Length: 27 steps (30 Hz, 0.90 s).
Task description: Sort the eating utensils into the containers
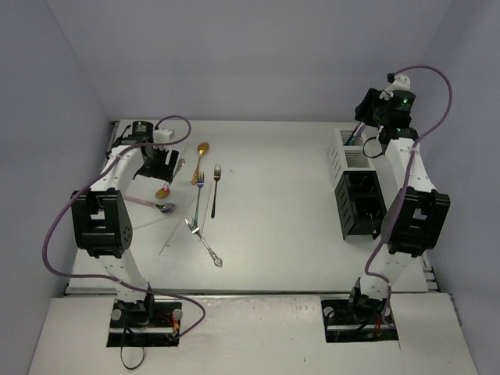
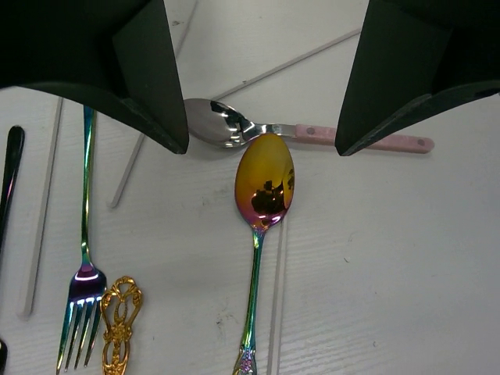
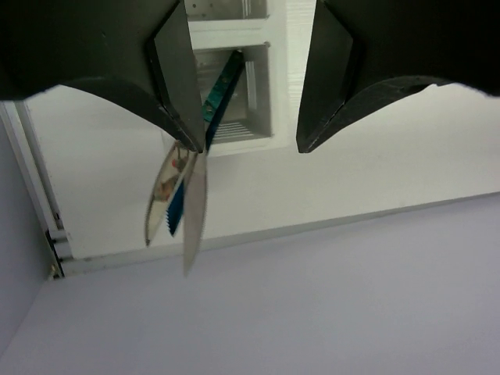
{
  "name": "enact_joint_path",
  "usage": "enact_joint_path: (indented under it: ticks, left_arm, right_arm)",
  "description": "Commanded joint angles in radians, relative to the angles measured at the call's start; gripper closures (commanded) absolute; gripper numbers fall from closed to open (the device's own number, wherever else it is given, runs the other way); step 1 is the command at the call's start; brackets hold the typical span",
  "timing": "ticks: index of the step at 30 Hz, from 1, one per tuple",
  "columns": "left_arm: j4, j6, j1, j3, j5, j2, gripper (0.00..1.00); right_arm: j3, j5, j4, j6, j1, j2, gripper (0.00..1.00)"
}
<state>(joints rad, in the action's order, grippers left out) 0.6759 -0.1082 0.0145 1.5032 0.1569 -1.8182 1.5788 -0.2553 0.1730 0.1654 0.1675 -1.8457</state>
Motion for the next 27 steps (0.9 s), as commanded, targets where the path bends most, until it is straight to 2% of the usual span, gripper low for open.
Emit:
enact_joint_path:
  ticks: [1, 4, 7, 9, 12, 19, 27]
  left_arm:
    - [0.11, -0.31, -0.048, 0.027, 0.147, 0.098, 0.29]
    - [0.319, -0.587, -0.094, 0.057, 0.274, 0.082, 0.29]
    - [0.435, -0.838, -0.149, 0.085, 0.325, 0.062, 0.29]
    - [0.491, -0.943, -0.172, 0.089, 0.336, 0.039, 0.29]
    - [0.513, -1.063, -0.178, 0.091, 0.332, 0.007, 0.29]
    - [0.514, -1.363, -0.187, 0.105, 0.428, -0.06, 0.29]
    - [0.507, -1.499, -0.188, 0.152, 0.346, -0.191, 0.34]
  right_arm:
    - [-0.008, -0.155, 0.048, -0.102, -0.026, 0.194, 0.43]
    - [-0.043, -0.186, -0.006, -0.21, -0.063, 0.266, 0.28]
    - [-0.094, -0.178, -0.046, -0.29, -0.116, 0.323, 0.16]
    - [-0.137, -0.163, -0.063, -0.325, -0.142, 0.349, 0.01]
    - [-0.162, -0.159, -0.081, -0.348, -0.161, 0.378, 0.0]
    - [-0.184, -0.17, -0.131, -0.365, -0.161, 0.396, 0.0]
    - [-0.196, -0.168, -0.156, -0.386, -0.161, 0.398, 0.0]
